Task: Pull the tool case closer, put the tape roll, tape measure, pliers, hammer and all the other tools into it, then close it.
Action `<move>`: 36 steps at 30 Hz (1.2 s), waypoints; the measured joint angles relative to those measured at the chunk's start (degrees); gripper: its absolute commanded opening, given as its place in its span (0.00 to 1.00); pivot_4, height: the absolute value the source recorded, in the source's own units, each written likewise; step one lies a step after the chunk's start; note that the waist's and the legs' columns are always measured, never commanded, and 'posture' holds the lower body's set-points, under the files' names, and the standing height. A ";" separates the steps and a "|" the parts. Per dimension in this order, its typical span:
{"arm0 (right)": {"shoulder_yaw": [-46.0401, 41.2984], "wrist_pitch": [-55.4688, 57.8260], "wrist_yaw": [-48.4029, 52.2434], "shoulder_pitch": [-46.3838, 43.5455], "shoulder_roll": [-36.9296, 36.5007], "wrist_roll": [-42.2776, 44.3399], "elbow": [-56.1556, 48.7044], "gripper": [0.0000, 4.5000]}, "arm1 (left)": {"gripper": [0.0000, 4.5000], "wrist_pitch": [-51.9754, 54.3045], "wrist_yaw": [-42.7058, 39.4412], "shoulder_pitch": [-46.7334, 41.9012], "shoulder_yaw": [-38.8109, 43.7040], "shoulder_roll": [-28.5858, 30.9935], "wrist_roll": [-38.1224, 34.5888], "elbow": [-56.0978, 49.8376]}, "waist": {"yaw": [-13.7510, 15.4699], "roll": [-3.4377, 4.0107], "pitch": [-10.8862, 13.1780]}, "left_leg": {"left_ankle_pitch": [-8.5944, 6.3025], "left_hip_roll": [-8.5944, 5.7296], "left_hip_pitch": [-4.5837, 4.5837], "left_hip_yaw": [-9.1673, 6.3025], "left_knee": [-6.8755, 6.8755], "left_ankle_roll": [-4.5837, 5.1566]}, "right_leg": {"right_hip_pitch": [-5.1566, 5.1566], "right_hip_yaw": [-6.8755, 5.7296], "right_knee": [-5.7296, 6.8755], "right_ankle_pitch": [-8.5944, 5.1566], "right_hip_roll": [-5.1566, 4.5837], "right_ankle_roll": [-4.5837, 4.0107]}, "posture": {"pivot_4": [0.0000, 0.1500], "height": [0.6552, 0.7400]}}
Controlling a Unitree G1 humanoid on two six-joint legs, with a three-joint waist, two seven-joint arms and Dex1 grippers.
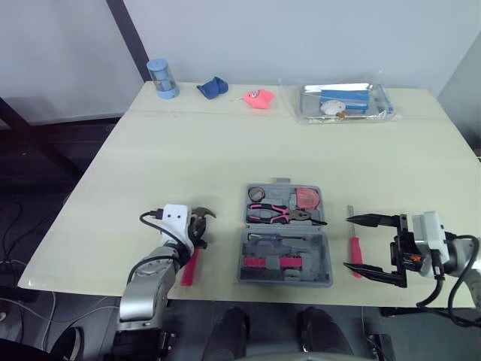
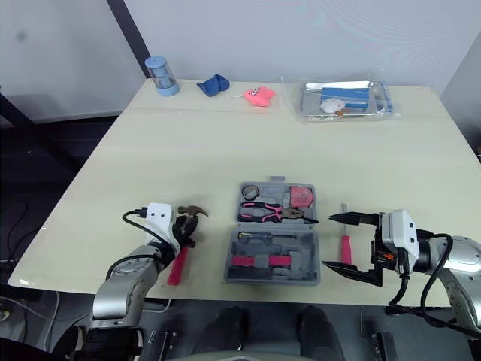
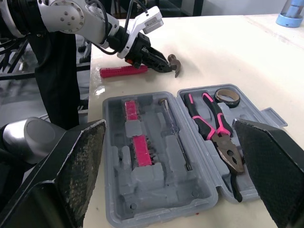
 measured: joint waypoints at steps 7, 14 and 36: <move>0.00 0.00 0.01 -0.02 0.05 0.00 0.00 1.00 | 0.15 -0.04 -0.38 -0.26 -1.07 0.80 0.79 0.03 | 0.01 0.01 0.00 | 0.00 0.00 0.00 0.00 0.00 0.00 | 0.01 0.00 -0.01 0.00 0.00 0.00 | 1.00 1.00; 0.00 0.00 0.00 -0.06 0.09 0.00 0.00 1.00 | 0.01 -0.08 -0.51 -0.45 -0.86 0.69 0.71 0.24 | 0.01 0.04 -0.02 | 0.00 0.00 0.01 0.00 0.00 0.00 | 0.02 0.00 -0.01 0.00 0.00 0.00 | 1.00 1.00; 0.09 0.01 0.01 -1.17 1.35 0.15 0.25 1.00 | 0.01 4.99 -30.00 -5.56 -5.57 27.71 -8.70 -10.29 | -0.10 -0.01 0.05 | 0.00 0.03 -0.11 -0.08 -0.17 0.00 | 0.03 -0.13 -0.38 0.00 0.01 0.01 | 1.00 1.00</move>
